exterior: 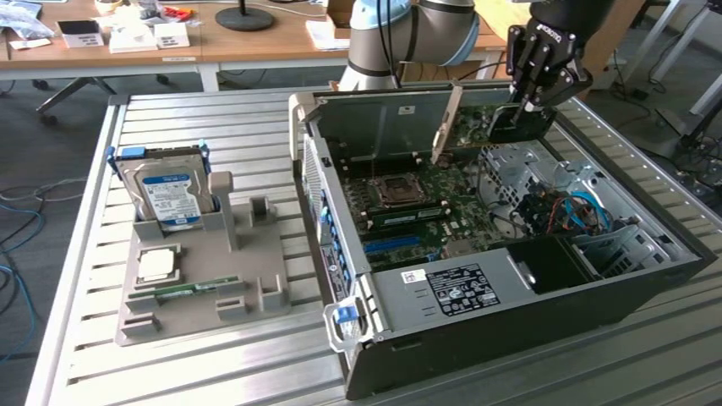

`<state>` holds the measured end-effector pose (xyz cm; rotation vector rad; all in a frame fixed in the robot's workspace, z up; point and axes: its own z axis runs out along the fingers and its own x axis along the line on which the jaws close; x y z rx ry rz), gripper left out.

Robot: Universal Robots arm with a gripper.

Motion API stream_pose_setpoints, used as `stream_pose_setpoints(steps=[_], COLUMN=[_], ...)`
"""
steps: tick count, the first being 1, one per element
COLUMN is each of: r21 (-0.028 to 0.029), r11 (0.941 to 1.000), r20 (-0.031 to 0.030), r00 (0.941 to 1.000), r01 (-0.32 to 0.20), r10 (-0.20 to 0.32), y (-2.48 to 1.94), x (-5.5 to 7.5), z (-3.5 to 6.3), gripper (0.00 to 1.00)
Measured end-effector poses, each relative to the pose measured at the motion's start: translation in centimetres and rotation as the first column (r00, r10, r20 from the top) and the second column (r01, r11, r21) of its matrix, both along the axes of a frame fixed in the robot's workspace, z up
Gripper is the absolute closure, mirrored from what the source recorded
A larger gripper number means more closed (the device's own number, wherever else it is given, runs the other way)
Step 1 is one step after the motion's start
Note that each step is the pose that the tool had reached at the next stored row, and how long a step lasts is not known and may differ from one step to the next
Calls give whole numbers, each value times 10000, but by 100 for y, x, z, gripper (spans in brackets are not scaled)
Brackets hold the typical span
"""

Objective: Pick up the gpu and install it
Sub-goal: 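Insert the gpu into the slot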

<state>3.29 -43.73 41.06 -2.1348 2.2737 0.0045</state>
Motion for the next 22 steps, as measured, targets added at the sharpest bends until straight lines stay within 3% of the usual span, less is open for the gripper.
stream_pose_setpoints(steps=[1,3,4,12,22], r21=[12,123,137,137,136], r11=[10000,9999,9999,9999,9999], r20=[0,0,1,0,0], r00=[10000,10000,10000,10000,10000], r01=[0,2,4,58,65], r10=[0,-2,-4,-58,-65], y=[0,0,0,0,0], x=[0,0,0,-89,-111], z=[-1,-1,0,-10,-43], gripper=[73,73,73,73,73])
